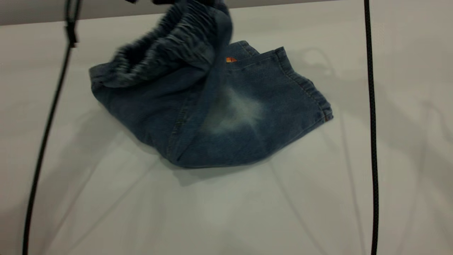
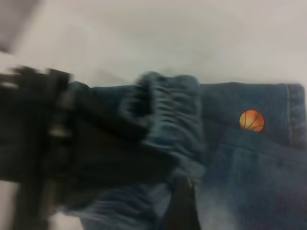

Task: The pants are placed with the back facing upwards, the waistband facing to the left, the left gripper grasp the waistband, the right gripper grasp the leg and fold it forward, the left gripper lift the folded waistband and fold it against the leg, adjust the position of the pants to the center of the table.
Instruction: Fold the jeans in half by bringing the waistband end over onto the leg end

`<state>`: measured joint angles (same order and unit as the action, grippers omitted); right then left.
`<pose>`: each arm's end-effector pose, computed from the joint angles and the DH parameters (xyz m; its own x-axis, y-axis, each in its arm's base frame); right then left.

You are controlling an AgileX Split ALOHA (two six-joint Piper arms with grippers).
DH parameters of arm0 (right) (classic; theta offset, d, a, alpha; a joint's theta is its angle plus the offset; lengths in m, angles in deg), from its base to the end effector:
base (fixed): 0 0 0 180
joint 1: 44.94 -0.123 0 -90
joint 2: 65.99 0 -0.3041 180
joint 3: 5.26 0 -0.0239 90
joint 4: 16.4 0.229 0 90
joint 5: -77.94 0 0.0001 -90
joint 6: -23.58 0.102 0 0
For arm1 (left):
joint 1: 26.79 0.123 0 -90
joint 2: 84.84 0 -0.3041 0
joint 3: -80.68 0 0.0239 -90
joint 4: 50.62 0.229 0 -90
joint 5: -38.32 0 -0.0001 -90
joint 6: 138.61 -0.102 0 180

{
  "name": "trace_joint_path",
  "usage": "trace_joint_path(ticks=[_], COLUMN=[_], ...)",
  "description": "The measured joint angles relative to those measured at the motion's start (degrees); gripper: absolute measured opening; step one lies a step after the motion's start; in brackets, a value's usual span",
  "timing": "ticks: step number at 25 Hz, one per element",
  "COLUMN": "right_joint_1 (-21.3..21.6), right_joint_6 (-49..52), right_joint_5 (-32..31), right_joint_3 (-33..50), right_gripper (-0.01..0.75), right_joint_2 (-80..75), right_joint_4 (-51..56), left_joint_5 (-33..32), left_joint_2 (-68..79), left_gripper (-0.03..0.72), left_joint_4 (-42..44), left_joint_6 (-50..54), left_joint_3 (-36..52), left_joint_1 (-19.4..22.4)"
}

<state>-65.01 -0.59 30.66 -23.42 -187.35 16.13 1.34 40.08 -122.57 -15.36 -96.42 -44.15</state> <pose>0.3990 0.1887 0.2763 -0.7678 -0.2937 -0.5694 -0.5353 0.7824 0.3183 0.3856 -0.1817 0.1858 -0.8404 0.0979 -0.5331 0.4355 0.7073 -0.5568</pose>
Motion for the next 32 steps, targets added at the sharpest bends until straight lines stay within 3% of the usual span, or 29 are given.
trace_joint_path(ticks=[10,17,20,27,32], right_joint_1=[0.00,0.00,0.00,0.00,0.00], right_joint_6=[-0.01,-0.07,-0.07,0.06,0.64], right_joint_5=[-0.78,-4.24,-4.51,-6.07,-7.69], right_joint_3=[0.00,0.00,0.00,0.00,0.00], right_gripper=[0.517,0.515,0.515,0.515,0.515], right_joint_2=[0.00,0.00,0.00,0.00,0.00], right_joint_4=[0.06,0.06,0.06,-2.32,-3.66], left_joint_5=[0.82,1.66,1.42,-1.49,-1.43], left_joint_2=[14.85,15.73,15.52,13.49,8.67], left_gripper=[0.093,0.117,0.208,0.513,0.570], left_joint_4=[0.00,0.00,0.00,3.25,5.29], left_joint_6=[0.14,0.17,0.23,-1.30,-1.35], left_joint_3=[-12.18,-15.46,-15.71,-15.71,-15.71], left_joint_1=[-2.44,-2.44,-2.39,-2.39,-1.52])
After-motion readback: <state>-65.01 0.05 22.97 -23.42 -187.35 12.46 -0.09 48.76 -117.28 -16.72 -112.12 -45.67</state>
